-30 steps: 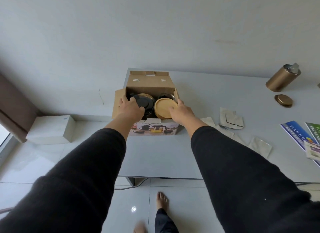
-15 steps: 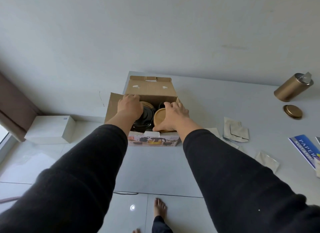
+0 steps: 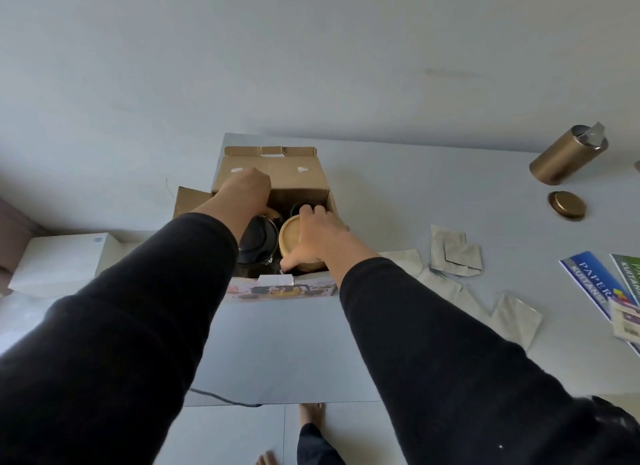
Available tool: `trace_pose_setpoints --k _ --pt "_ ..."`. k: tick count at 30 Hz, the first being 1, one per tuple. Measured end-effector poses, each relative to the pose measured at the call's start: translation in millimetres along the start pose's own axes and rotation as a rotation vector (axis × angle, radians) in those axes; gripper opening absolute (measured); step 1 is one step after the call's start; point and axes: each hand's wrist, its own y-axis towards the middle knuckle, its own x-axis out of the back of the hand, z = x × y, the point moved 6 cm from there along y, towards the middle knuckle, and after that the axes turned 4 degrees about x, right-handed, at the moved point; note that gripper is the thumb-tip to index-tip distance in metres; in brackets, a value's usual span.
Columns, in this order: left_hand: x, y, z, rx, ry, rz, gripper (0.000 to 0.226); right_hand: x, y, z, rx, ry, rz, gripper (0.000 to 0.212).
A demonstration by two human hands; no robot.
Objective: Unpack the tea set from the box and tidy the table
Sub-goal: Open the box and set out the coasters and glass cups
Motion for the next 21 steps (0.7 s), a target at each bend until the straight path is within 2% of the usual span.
trace_pose_setpoints --k 5,9,18,21 --pt "2 1 -5 -0.006 0.082 -0.026 0.019 0 2 1 -0.014 0.011 0.021 0.108" --pt "5 -3 -10 0.000 0.106 -0.040 0.022 -2 1 1 -0.015 0.027 0.011 0.107" --pt "4 -4 -18 0.131 0.160 -0.111 0.017 -6 -3 -3 -0.011 0.072 0.039 0.116" --pt "5 -4 -21 0.112 0.217 -0.100 0.016 -6 -3 -2 0.002 0.072 0.026 0.116"
